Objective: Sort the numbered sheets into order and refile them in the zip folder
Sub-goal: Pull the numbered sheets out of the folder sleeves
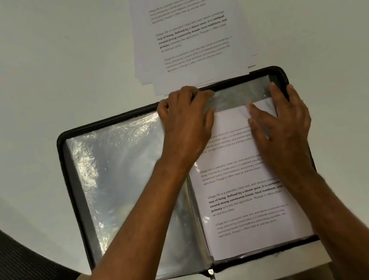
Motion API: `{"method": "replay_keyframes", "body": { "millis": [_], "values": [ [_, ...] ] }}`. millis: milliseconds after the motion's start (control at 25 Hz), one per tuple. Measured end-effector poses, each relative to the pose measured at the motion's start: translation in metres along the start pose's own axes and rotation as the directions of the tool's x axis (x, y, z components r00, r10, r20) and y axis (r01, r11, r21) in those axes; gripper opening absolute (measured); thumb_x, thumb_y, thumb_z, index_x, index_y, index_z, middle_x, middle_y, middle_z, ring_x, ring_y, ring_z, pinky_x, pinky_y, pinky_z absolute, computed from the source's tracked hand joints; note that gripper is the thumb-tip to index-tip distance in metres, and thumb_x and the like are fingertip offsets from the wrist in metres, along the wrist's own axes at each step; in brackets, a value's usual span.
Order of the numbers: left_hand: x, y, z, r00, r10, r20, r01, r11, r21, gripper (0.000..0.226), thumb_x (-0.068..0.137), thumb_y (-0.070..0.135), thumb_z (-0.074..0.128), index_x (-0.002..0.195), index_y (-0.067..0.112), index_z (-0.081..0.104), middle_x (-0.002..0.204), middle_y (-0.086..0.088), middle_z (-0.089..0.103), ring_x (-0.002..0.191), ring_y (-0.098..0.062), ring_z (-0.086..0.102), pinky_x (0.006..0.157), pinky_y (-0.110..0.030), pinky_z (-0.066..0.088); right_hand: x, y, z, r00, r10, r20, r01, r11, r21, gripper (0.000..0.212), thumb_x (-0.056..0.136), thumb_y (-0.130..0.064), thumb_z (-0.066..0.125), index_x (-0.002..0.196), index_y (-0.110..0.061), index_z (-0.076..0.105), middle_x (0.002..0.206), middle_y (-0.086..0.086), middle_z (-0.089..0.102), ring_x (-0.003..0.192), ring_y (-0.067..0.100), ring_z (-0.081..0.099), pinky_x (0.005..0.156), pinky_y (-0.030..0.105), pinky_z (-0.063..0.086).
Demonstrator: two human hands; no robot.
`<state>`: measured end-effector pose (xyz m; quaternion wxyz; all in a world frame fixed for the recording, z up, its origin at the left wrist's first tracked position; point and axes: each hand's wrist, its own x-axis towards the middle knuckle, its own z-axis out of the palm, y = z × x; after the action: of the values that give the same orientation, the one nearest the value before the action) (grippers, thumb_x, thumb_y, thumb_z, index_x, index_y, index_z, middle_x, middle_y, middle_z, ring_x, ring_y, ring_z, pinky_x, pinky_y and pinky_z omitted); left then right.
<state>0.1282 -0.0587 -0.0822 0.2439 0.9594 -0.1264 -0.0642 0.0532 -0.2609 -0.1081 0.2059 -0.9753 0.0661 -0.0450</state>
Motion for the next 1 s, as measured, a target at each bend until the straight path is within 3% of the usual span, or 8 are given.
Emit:
{"method": "replay_keyframes", "body": {
  "millis": [160,280,400,480,560,680,880,1000],
  "values": [
    [0.009,0.005,-0.005,0.998,-0.031,0.046,0.035,0.997,-0.07,0.024,0.1,0.032,0.059,0.123,0.028,0.065,0.114,0.007,0.06,0.113,-0.016,0.052,0.101,-0.041,0.026,-0.003,-0.003,-0.01,0.998,0.055,0.003,-0.055,0.977,0.205,0.033,0.104,-0.029,0.059,0.136,-0.023,0.067,0.159,0.005,0.043,0.145,0.027,0.036,0.116,0.049,0.034],
    [0.011,0.005,-0.013,0.993,-0.066,0.101,0.082,0.982,-0.169,0.021,0.098,0.03,0.061,0.118,0.032,0.062,0.097,0.016,0.059,0.1,-0.008,0.053,0.094,-0.037,0.023,-0.003,-0.013,-0.019,0.996,0.092,-0.012,-0.083,0.939,0.333,0.037,0.104,-0.025,0.059,0.141,-0.018,0.062,0.149,0.008,0.051,0.134,0.019,0.047,0.111,0.027,0.041],
    [0.016,0.003,-0.021,0.98,-0.098,0.175,0.145,0.949,-0.28,0.015,0.094,0.026,0.058,0.098,0.037,0.067,0.089,0.016,0.063,0.089,-0.001,0.056,0.095,-0.031,0.027,0.002,-0.022,-0.03,0.972,0.235,-0.009,-0.199,0.84,0.504,0.043,0.103,-0.011,0.057,0.146,-0.015,0.054,0.138,0.006,0.053,0.122,0.006,0.053,0.1,0.008,0.042],
    [0.019,0.0,-0.027,0.971,-0.1,0.217,0.176,0.913,-0.367,0.024,0.089,0.021,0.053,0.091,0.033,0.074,0.089,0.018,0.071,0.086,-0.002,0.064,0.099,-0.027,0.043,0.006,-0.025,-0.034,0.934,0.353,0.048,-0.304,0.72,0.624,0.048,0.101,-0.001,0.052,0.147,-0.017,0.052,0.132,0.004,0.054,0.11,-0.001,0.058,0.086,0.008,0.05],
    [0.023,-0.004,-0.032,0.971,-0.09,0.221,0.173,0.903,-0.393,0.033,0.085,0.012,0.05,0.087,0.028,0.079,0.09,0.017,0.074,0.082,-0.009,0.07,0.087,-0.034,0.057,0.009,-0.023,-0.036,0.902,0.42,0.1,-0.368,0.624,0.689,0.053,0.097,0.005,0.049,0.145,-0.018,0.052,0.125,0.003,0.06,0.102,0.002,0.064,0.075,0.011,0.052],
    [0.032,-0.008,-0.038,0.966,-0.085,0.242,0.169,0.92,-0.353,0.039,0.084,-0.002,0.053,0.085,0.026,0.081,0.091,0.014,0.075,0.087,-0.01,0.07,0.085,-0.039,0.058,0.014,-0.02,-0.036,0.851,0.502,0.156,-0.438,0.514,0.738,0.049,0.097,0.005,0.049,0.139,-0.02,0.056,0.116,0.005,0.068,0.101,0.009,0.069,0.073,0.014,0.053],
    [0.054,-0.013,-0.044,0.903,-0.055,0.425,0.155,0.967,-0.203,0.036,0.092,0.001,0.063,0.093,0.032,0.081,0.097,0.013,0.076,0.093,-0.008,0.069,0.09,-0.042,0.058,0.013,-0.025,-0.036,0.84,0.52,0.156,-0.445,0.493,0.748,0.039,0.103,0.003,0.047,0.134,-0.016,0.058,0.11,-0.001,0.067,0.092,-0.006,0.066,0.074,0.009,0.051],
    [0.062,-0.007,-0.044,0.863,-0.015,0.504,0.106,0.983,-0.152,0.023,0.097,0.014,0.069,0.107,0.032,0.079,0.103,0.016,0.075,0.095,-0.004,0.067,0.094,-0.037,0.057,0.013,-0.025,-0.036,0.842,0.519,0.148,-0.435,0.492,0.754,0.036,0.103,0.002,0.047,0.134,-0.014,0.057,0.11,0.0,0.066,0.091,-0.007,0.065,0.074,0.008,0.05]
  ]
}}
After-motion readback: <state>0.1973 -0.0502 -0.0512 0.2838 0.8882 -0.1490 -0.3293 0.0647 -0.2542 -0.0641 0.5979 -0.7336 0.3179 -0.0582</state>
